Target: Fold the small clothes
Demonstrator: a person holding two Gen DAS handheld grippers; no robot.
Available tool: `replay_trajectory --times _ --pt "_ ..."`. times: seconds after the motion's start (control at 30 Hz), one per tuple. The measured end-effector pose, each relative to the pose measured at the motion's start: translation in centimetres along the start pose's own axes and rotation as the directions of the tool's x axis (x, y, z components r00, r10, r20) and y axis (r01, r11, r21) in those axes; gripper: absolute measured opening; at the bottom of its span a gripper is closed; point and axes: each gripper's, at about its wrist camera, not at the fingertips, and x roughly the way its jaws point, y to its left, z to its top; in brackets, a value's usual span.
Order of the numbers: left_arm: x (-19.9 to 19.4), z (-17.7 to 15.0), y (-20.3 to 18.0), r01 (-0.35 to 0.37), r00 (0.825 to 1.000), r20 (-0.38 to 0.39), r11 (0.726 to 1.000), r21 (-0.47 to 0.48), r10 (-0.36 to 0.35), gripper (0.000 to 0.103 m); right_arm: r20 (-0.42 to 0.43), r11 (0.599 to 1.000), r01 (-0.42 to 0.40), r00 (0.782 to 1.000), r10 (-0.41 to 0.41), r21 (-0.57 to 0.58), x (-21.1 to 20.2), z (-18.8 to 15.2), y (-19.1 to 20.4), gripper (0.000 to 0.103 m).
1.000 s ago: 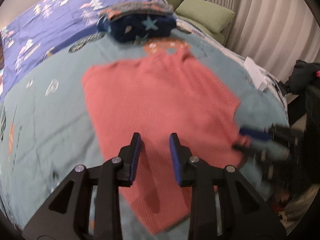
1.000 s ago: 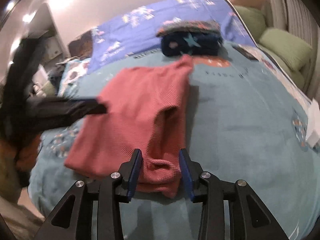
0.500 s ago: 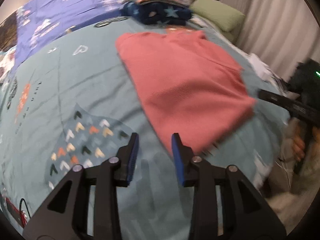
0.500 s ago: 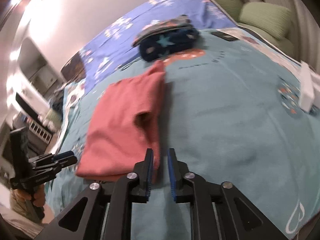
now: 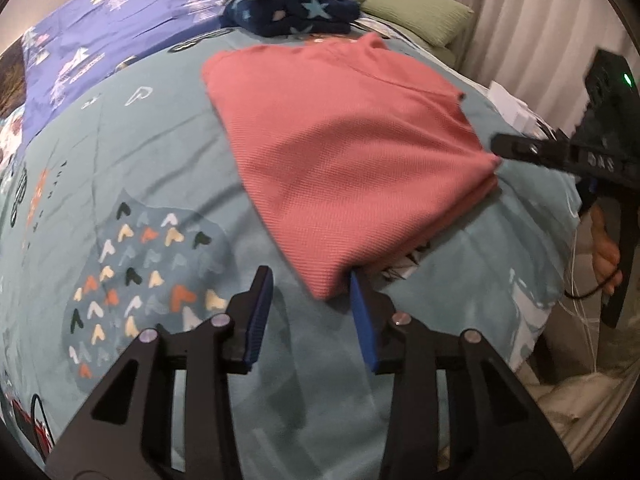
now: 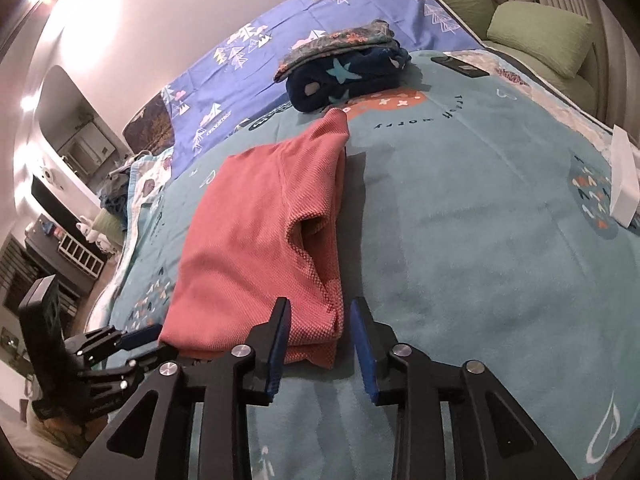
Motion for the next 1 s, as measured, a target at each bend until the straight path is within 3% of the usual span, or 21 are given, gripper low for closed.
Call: replay_trajectory --times 0.13,0.27,0.4,0.57,0.67,0.8,0.93,0.97,1.0 --pt "0.4 0.0 -0.9 -0.044 0.999 0.004 0.999 0.032 0.043 0.041 -0.004 1.0 -0.008 1.0 0.008 -0.005 0.3 0.0 0.3 0.034" --pt "1.1 0.8 -0.7 -0.07 0.997 0.011 0.998 0.002 0.07 0.042 -0.011 1.0 -0.012 1.0 0.012 -0.01 0.5 -0.2 0.6 0.034" --pt "0.7 0.3 -0.4 -0.049 0.999 0.006 0.999 0.001 0.049 0.03 -0.007 1.0 -0.005 1.0 0.005 -0.009 0.2 -0.1 0.5 0.035" --pt "0.0 -0.2 1.1 -0.035 0.999 0.019 0.994 -0.105 0.037 0.031 -0.001 1.0 -0.004 1.0 0.004 0.007 0.0 0.0 -0.1 0.038" --pt "0.3 0.5 0.0 -0.053 0.997 0.05 0.995 -0.082 0.057 0.031 -0.002 1.0 -0.018 1.0 0.018 0.016 0.2 0.1 -0.2 0.038" --pt "1.1 1.8 -1.2 -0.061 0.994 0.086 0.996 -0.068 0.067 0.046 -0.004 1.0 -0.026 1.0 0.026 0.008 0.2 -0.1 0.3 0.038" --pt "1.8 2.1 -1.2 -0.07 0.994 0.074 0.995 -0.077 0.076 0.047 -0.01 1.0 -0.024 1.0 0.024 0.0 0.2 -0.3 0.3 0.039" --pt "1.8 2.0 -1.0 -0.066 0.995 0.068 0.994 -0.083 0.072 0.047 -0.011 1.0 -0.026 1.0 0.026 0.001 0.2 -0.4 0.2 0.04" --pt "1.7 1.8 -0.7 -0.065 0.995 0.065 0.994 -0.09 0.071 0.03 -0.011 1.0 -0.027 1.0 0.027 0.001 0.2 -0.4 0.2 0.04"
